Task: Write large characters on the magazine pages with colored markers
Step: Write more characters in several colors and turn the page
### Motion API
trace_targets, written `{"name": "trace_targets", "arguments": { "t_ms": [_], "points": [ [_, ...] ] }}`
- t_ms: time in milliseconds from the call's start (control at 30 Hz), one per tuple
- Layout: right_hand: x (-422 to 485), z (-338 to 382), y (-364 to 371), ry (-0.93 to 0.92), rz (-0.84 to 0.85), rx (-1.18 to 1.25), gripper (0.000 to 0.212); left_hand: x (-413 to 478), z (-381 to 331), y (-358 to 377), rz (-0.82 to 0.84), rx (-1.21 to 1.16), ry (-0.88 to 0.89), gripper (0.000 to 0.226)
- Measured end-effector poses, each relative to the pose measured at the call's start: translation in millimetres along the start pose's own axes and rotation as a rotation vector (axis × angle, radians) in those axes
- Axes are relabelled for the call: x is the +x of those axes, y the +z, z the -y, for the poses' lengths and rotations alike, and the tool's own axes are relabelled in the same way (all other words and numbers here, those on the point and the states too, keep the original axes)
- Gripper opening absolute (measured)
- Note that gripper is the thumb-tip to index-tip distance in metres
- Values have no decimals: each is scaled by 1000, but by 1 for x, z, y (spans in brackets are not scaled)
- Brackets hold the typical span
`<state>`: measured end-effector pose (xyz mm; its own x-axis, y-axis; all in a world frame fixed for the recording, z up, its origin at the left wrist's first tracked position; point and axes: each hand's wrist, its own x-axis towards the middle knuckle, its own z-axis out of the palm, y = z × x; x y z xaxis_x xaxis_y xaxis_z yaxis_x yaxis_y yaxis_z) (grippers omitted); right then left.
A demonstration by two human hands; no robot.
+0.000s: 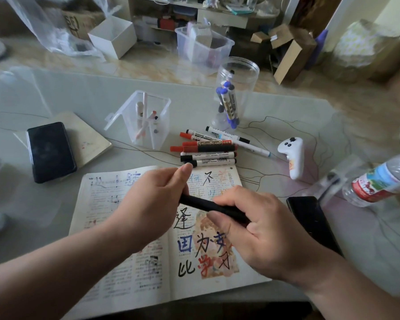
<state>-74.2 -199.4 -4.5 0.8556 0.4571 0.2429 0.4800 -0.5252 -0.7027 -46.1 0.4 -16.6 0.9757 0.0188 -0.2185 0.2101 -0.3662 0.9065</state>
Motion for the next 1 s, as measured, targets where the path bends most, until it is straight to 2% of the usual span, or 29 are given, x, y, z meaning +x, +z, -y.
{"name": "trace_targets", "arguments": {
  "t_ms": [133,233,300,400,500,567,633,700,833,1000],
  "points": [
    [6,6,-4,336,31,417,13,-10,-6,1,-106,142,121,56],
    [14,4,-11,661,127,919,16,-19,-8,2,-132,164,262,53],
    [16,3,-17,716,156,1004,16,-24,-13,2,-126,190,366,50],
    [21,2,-25,627,91,984,8,-20,-20,-1,-104,225,438,46],
    [24,0,-25,500,-67,1004,8,-5,-20,-5,16,217,300,41],
    [24,-3,-20,424,-134,928,8,3,-15,-5,73,280,210,36],
    [23,-6,-14,370,-171,732,8,9,-11,-6,47,349,222,31],
    [23,-7,-9,329,-186,575,10,12,-10,-10,-42,381,309,27],
    [26,-4,-5,292,-185,537,13,18,-10,-18,-163,388,359,26],
    [34,-3,0,277,-209,445,12,14,-15,-21,-168,362,339,49]
  ]
}}
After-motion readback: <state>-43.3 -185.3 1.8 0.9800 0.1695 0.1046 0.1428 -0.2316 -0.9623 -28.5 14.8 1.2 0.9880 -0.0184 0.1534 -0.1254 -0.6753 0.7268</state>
